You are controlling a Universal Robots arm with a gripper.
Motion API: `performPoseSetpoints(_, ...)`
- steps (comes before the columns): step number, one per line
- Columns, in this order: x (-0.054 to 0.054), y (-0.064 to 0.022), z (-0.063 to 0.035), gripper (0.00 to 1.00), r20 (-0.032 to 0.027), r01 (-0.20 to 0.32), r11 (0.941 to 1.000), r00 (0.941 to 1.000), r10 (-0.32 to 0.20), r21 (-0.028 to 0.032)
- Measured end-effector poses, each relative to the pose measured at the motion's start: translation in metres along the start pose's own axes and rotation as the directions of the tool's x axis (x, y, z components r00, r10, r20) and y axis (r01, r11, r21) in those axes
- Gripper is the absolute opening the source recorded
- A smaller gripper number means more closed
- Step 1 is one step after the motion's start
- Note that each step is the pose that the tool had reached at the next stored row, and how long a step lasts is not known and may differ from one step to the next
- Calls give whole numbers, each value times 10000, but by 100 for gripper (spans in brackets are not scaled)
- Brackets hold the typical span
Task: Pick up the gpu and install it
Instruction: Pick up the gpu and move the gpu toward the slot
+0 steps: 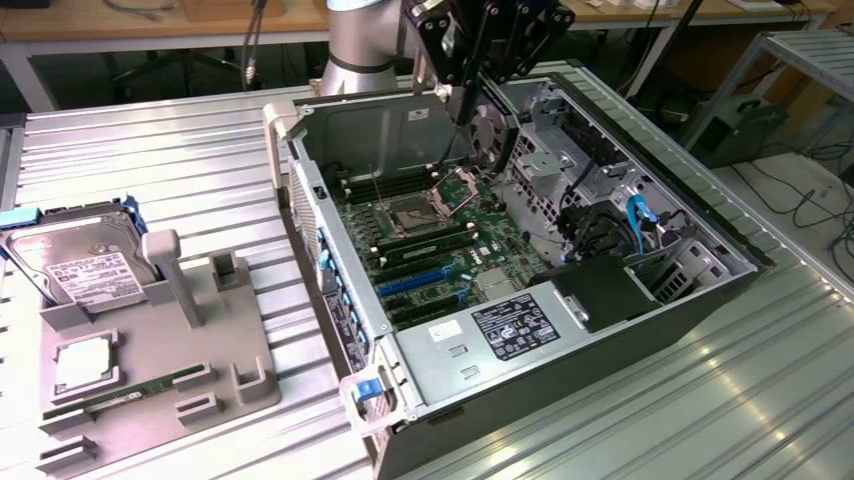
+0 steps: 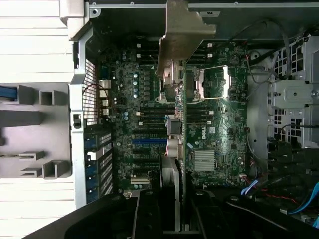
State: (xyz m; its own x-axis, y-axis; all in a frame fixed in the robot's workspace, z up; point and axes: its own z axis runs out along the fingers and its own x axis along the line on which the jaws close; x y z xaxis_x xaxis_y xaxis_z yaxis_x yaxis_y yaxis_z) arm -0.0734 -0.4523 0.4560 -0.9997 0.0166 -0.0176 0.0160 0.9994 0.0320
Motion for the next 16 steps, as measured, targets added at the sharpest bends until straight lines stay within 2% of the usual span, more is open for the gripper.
performPoseSetpoints(10,-181,3,4,28,0,-1,10000,10000,1,-1)
performPoseSetpoints(16,-334,5,9,28,1,-1,10000,10000,1,-1)
